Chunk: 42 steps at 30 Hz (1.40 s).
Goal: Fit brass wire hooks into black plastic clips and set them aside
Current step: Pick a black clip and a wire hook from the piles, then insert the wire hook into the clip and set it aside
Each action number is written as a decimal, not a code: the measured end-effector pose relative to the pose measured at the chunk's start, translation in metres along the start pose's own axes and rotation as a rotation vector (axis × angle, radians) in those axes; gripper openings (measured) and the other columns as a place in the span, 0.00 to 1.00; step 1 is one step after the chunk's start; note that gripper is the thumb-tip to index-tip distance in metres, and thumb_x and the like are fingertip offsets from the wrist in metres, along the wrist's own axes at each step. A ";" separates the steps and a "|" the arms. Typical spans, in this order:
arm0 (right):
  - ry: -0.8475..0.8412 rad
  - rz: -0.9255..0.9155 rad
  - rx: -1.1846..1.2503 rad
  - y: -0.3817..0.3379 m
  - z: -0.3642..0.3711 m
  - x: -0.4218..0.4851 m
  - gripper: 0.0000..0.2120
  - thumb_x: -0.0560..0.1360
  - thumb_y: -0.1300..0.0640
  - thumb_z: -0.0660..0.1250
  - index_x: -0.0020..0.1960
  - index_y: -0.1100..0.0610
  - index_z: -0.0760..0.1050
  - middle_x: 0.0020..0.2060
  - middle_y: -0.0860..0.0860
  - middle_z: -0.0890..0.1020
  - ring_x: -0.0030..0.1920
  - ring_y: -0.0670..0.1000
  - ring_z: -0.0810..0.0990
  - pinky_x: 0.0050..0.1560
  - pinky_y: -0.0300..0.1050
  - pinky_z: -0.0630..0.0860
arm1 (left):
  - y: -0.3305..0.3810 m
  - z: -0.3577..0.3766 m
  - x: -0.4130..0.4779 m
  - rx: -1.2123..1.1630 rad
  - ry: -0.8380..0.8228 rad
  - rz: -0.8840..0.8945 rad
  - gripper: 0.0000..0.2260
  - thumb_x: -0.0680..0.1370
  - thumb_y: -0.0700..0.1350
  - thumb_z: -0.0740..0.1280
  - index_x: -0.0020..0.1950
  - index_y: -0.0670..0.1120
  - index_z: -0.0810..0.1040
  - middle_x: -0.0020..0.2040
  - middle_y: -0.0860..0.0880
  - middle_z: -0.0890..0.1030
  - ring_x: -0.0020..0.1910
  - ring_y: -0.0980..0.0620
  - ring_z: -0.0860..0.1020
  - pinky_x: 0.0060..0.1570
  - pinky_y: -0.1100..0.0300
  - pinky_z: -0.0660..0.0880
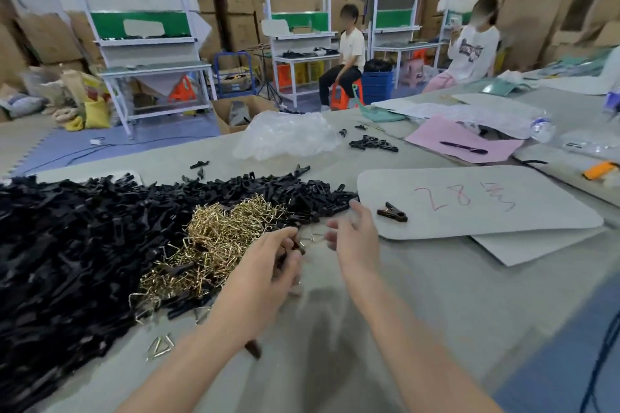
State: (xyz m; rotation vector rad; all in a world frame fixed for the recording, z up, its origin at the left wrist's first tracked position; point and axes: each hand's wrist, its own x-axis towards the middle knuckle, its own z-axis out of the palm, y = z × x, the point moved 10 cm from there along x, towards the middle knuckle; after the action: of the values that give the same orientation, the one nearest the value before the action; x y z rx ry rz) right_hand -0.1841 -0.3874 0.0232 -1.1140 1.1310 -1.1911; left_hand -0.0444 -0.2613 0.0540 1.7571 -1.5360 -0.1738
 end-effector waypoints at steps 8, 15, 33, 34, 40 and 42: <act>-0.582 -0.432 -0.350 0.004 0.160 -0.180 0.16 0.82 0.56 0.58 0.65 0.39 0.72 0.45 0.39 0.81 0.41 0.42 0.79 0.47 0.43 0.77 | -0.079 -0.108 -0.130 0.103 0.219 -0.205 0.16 0.81 0.46 0.65 0.66 0.63 0.72 0.57 0.66 0.77 0.59 0.63 0.75 0.54 0.63 0.75; -0.721 -0.564 -0.528 0.031 0.215 -0.230 0.18 0.81 0.61 0.61 0.69 0.48 0.74 0.56 0.43 0.78 0.53 0.43 0.78 0.57 0.39 0.74 | -0.111 -0.157 -0.168 0.455 0.342 -0.366 0.13 0.78 0.47 0.69 0.62 0.52 0.79 0.49 0.56 0.83 0.47 0.53 0.79 0.41 0.57 0.76; -0.581 -0.225 -0.127 0.044 0.184 -0.188 0.20 0.81 0.63 0.60 0.52 0.36 0.78 0.44 0.41 0.83 0.42 0.47 0.82 0.47 0.50 0.81 | -0.109 -0.168 -0.150 0.686 0.405 -0.350 0.06 0.80 0.48 0.67 0.50 0.45 0.79 0.47 0.49 0.72 0.40 0.51 0.76 0.22 0.58 0.68; -0.597 -0.208 -0.114 0.044 0.184 -0.188 0.20 0.81 0.62 0.61 0.52 0.37 0.79 0.44 0.41 0.83 0.42 0.46 0.82 0.47 0.49 0.81 | -0.104 -0.172 -0.151 0.648 0.446 -0.324 0.06 0.80 0.47 0.67 0.50 0.46 0.79 0.47 0.50 0.73 0.40 0.51 0.76 0.23 0.59 0.68; -0.811 0.015 0.046 0.050 0.200 -0.205 0.09 0.82 0.56 0.66 0.60 0.47 0.80 0.48 0.51 0.86 0.46 0.47 0.85 0.45 0.41 0.81 | -0.110 -0.166 -0.164 0.073 0.528 -0.381 0.03 0.80 0.57 0.60 0.51 0.61 0.72 0.42 0.62 0.80 0.39 0.61 0.78 0.36 0.68 0.71; -0.868 0.023 0.070 0.047 0.203 -0.211 0.09 0.82 0.55 0.65 0.60 0.51 0.82 0.50 0.57 0.85 0.46 0.49 0.83 0.47 0.42 0.81 | -0.109 -0.154 -0.161 -0.086 0.500 -0.367 0.02 0.81 0.53 0.62 0.51 0.60 0.75 0.42 0.62 0.82 0.36 0.60 0.79 0.34 0.70 0.71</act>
State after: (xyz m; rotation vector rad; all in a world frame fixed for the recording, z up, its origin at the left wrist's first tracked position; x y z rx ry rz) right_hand 0.0140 -0.1672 0.0078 -1.3573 0.4223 -0.5937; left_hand 0.0858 -0.0517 0.0311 1.8259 -0.8368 0.0213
